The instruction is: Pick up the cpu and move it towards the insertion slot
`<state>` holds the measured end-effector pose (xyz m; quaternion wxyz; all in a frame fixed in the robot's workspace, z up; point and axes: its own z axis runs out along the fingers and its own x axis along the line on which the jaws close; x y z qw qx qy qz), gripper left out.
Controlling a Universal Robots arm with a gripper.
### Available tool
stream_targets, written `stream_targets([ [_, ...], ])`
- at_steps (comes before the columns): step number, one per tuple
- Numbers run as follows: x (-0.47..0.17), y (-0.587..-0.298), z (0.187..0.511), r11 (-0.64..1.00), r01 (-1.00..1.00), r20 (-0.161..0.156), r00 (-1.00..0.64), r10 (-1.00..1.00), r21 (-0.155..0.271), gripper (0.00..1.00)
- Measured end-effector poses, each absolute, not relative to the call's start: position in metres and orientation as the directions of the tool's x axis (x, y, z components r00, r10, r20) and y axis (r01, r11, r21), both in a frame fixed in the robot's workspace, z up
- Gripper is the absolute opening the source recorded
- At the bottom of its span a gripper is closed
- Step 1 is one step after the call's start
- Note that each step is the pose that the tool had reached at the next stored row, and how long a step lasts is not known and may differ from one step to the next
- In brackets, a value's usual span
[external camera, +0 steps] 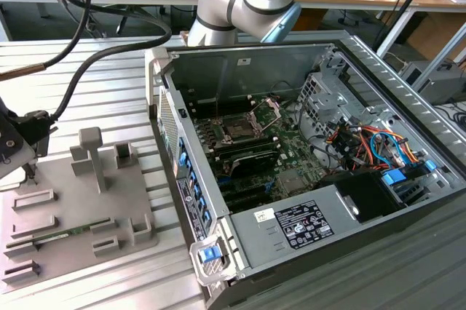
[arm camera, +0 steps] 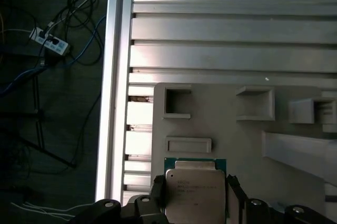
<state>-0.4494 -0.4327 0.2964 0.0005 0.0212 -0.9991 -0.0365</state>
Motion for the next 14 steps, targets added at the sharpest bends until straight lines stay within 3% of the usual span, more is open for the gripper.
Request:
stream_targets([
  [14,-0.4494,-0.4327,0.3042,0.996,-0.042,-0.001,-0.999,-0.042,0.079,0.55],
])
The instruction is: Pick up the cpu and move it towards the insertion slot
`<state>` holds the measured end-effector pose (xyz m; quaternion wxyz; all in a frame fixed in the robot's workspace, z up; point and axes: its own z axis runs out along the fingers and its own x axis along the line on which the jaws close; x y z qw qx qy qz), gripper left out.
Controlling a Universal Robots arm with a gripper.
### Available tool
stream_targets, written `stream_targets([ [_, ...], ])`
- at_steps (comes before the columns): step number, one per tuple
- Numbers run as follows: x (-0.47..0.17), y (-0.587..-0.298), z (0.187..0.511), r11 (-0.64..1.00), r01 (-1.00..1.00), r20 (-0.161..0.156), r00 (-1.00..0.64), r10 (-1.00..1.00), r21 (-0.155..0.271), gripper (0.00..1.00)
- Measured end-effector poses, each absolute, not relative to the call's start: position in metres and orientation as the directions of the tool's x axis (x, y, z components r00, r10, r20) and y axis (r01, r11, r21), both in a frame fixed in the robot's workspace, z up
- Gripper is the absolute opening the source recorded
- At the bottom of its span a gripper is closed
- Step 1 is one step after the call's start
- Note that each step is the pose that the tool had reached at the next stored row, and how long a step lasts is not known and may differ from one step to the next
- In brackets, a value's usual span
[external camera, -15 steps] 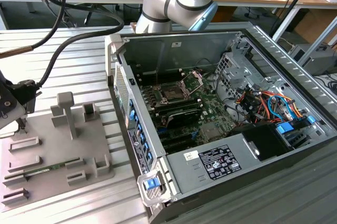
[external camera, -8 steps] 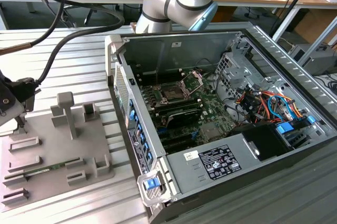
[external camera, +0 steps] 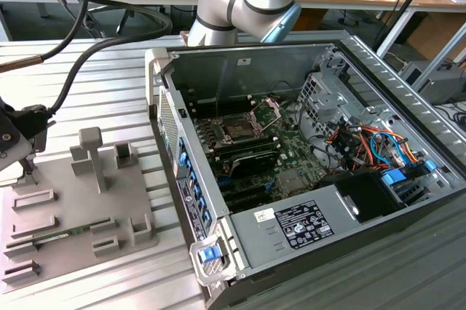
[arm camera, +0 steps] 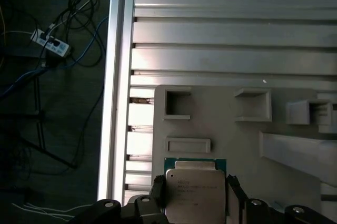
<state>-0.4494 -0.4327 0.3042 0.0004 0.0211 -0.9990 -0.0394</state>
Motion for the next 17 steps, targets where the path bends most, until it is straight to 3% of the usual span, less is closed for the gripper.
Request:
stream_targets([
  [17,-0.4494,-0.4327,0.3109,0.995,-0.042,-0.001,-0.999,-0.042,0.086,0.55],
])
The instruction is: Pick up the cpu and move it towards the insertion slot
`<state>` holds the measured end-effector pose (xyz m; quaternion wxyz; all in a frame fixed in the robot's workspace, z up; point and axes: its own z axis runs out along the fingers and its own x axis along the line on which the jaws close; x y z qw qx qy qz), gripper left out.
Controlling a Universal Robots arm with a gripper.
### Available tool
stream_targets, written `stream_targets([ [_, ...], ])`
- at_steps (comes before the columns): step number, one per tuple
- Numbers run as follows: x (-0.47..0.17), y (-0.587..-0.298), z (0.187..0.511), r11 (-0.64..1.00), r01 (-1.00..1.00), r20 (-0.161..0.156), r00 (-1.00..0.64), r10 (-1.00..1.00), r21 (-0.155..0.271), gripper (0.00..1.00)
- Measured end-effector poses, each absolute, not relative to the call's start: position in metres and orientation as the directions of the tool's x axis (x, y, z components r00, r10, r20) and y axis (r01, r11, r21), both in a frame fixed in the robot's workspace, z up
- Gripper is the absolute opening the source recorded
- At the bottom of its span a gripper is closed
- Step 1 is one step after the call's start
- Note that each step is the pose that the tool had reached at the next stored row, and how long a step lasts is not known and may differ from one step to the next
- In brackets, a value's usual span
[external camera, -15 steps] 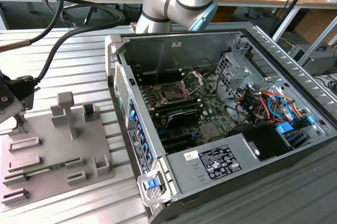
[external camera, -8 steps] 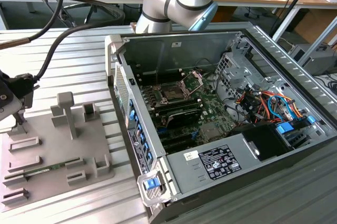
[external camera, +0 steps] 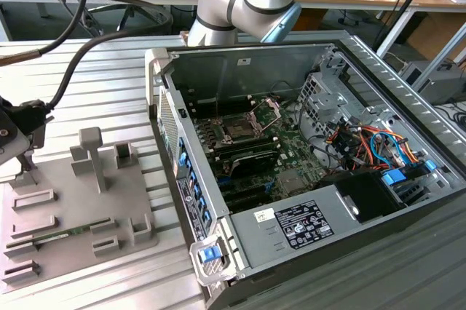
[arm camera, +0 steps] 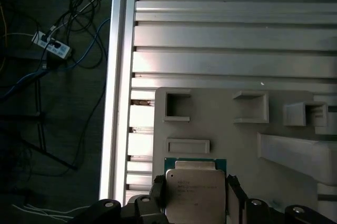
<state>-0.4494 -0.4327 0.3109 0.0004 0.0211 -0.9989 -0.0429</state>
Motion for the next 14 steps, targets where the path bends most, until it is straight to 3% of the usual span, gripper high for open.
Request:
stream_targets([
  [14,-0.4494,-0.4327,0.3153,0.995,-0.042,-0.001,-0.999,-0.042,0.091,0.55],
])
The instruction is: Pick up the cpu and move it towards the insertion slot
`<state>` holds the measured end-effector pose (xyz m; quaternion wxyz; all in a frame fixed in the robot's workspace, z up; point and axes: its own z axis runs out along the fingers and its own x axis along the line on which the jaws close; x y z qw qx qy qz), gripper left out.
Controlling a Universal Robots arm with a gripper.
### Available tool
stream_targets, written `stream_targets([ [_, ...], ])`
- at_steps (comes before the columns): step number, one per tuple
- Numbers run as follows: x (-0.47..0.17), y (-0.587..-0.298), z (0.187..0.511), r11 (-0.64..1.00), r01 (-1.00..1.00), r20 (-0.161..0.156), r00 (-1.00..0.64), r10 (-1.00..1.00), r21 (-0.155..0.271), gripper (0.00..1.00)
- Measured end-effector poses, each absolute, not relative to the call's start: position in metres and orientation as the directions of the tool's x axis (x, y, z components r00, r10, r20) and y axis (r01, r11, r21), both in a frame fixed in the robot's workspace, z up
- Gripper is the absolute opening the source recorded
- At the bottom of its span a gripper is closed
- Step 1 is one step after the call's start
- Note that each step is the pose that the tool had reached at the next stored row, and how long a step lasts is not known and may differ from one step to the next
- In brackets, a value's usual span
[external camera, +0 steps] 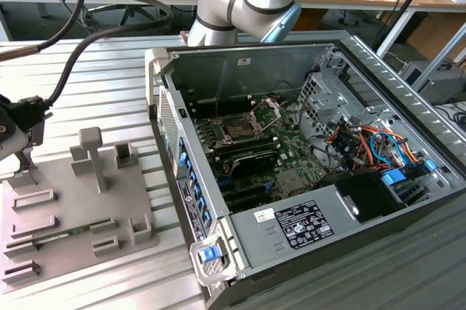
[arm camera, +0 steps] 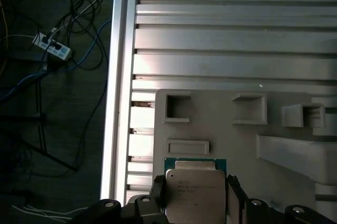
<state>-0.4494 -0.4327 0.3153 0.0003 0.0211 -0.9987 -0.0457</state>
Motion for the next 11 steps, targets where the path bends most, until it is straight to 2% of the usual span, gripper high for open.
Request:
stream_targets([
  [11,-0.4494,-0.4327,0.3178,0.995,-0.042,-0.001,-0.999,-0.042,0.092,0.55],
])
